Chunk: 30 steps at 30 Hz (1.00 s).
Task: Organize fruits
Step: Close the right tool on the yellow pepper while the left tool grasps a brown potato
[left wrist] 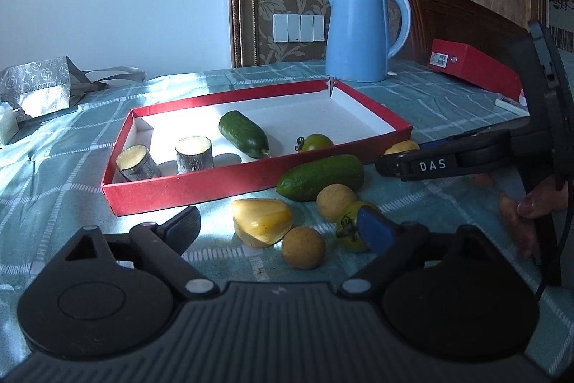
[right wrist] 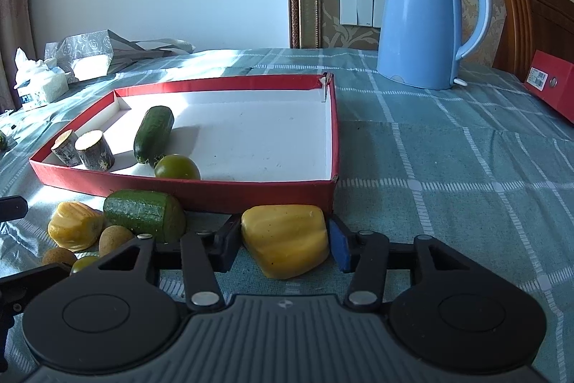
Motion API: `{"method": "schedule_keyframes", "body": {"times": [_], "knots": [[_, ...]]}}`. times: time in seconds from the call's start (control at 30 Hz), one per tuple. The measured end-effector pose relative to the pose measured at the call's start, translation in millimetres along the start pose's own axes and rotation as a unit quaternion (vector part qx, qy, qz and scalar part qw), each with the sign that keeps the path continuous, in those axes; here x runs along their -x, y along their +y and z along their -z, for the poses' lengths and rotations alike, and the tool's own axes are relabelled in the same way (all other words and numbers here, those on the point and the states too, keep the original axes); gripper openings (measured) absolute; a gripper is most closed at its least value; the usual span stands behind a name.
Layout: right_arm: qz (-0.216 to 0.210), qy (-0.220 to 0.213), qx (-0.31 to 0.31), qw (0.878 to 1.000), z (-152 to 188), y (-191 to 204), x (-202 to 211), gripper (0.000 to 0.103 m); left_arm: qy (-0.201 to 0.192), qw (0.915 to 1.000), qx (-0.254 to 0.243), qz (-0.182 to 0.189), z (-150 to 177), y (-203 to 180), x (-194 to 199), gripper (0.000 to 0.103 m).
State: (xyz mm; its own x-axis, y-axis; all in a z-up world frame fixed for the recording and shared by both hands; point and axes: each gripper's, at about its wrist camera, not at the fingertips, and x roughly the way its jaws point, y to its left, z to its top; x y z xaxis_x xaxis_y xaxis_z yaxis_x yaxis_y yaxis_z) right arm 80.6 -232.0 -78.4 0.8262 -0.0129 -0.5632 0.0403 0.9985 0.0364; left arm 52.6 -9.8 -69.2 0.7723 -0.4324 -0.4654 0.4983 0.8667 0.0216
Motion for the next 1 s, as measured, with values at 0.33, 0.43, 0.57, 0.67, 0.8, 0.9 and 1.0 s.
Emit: {"method": "schedule_keyframes", "body": {"times": [0.33, 0.43, 0.57, 0.67, 0.8, 0.9, 1.0], "knots": [[-0.003, 0.0, -0.012, 1.0, -0.2, -3.7, -0.3, 0.05, 0.059, 0.9978, 0.015, 0.025, 6.4, 3.9, -7.0, 0.037], [-0.007, -0.001, -0.019, 1.0, -0.1, -5.8, -0.3, 0.05, 0.055, 0.9984, 0.004, 0.016, 5.9, -3.0, -8.9, 0.038], [-0.008, 0.0, -0.021, 1.0, -0.2, -7.1, -0.5, 0.05, 0.058, 0.9982, 0.009, 0.01, 3.1, -4.0, -14.5, 0.038], [-0.01, -0.001, -0.025, 1.0, -0.3, -8.0, -0.4, 0.05, 0.057, 0.9982, 0.016, 0.01, 3.0, -1.1, -14.7, 0.032], [-0.007, -0.004, -0.035, 0.999, 0.2, -10.4, 0.5, 0.05, 0.054, 0.9975, 0.041, 0.02, 3.7, 8.8, -13.2, 0.024], [-0.01, -0.005, -0.043, 0.999, 0.1, -12.9, 0.9, 0.05, 0.045, 0.9963, 0.067, 0.029, 4.6, 17.8, -9.9, 0.024], [-0.012, -0.006, -0.046, 0.999, 0.1, -14.3, 1.0, 0.05, 0.023, 0.9948, 0.091, 0.04, 6.5, 26.4, -1.5, 0.024]]}}
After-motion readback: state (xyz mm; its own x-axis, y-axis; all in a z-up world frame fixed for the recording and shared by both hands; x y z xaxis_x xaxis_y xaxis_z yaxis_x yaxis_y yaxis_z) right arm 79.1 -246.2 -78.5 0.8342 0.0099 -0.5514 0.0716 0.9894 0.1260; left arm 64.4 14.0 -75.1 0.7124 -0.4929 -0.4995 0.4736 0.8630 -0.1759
